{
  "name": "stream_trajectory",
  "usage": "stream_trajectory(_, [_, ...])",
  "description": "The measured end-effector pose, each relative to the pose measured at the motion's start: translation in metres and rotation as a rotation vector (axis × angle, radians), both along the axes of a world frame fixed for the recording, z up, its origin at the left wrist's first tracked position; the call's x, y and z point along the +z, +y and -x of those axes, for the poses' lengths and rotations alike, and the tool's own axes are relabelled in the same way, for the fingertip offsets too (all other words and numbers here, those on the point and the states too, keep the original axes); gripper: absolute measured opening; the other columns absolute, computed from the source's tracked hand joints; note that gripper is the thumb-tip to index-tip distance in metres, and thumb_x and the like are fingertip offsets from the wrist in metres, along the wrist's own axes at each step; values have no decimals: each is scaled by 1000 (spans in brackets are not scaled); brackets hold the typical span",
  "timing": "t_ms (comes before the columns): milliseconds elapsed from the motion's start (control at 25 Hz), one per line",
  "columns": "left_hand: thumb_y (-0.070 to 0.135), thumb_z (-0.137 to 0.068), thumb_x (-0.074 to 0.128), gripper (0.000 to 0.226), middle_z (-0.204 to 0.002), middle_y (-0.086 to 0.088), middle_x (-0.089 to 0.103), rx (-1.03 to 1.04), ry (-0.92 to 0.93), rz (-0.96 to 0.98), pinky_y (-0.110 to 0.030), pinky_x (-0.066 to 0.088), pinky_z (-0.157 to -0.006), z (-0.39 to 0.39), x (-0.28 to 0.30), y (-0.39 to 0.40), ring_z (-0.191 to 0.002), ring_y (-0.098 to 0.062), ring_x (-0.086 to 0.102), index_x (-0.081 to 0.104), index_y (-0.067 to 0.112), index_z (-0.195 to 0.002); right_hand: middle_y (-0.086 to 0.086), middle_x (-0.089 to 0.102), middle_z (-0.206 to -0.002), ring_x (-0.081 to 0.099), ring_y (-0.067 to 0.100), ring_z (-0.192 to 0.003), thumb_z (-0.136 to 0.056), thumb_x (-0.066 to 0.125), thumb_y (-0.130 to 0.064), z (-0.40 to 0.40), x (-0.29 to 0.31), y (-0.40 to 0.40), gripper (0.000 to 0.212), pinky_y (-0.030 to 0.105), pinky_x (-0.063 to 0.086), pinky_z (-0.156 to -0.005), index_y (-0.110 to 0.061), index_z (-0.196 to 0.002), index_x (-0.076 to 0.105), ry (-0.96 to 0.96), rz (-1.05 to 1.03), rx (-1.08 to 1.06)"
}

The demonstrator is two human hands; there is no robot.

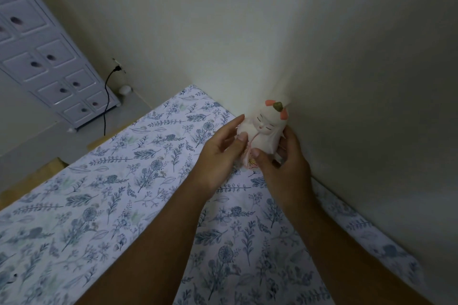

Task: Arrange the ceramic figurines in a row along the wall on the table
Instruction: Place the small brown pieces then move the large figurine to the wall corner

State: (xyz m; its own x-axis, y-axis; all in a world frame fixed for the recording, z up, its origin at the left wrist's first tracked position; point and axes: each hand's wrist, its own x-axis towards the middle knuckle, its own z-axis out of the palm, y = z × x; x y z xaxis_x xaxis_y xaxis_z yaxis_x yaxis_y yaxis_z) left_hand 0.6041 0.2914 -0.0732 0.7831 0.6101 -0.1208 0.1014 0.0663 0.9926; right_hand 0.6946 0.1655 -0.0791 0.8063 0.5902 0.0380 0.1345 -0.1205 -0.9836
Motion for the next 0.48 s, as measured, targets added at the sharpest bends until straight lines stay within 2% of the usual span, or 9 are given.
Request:
stream_trajectory(120, [18,-104,53,39,-123,6,66,39,-12,-47,-31,56,-93,-9,0,0,-112,-11,67,53,27,-142,-7,64,-133,61,-3,-114,-84,78,-17,-2,0,8,69,11,52,-88,-30,-143,45,-21,8,-48])
stream_trajectory(240, [19,-105,52,38,-126,-1,65,45,-7,-76,-38,56,-95,-12,-2,5,-113,-15,66,51,26,-143,-6,63,-135,61,3,-118,-83,78,-19,0,-4,16,72,22,54,-94,-31,-144,42,-53,26,-83])
stream_trajectory(320, [21,-105,51,39,-127,-1,64,36,6,-104,-36,56,-96,-11,-4,5,-114,-15,66,49,25,-144,-3,59,-141,58,8,-125,-84,77,-21,3,-9,17,75,27,52,-100,-30,-148,37,-71,42,-94])
stream_trajectory(480, [23,-106,49,42,-123,10,64,68,27,-156,-23,54,-91,-10,-7,-3,-112,-8,65,46,24,-148,-4,57,-144,57,6,-127,-87,75,-19,2,-12,14,77,20,51,-99,-30,-151,33,-70,45,-78])
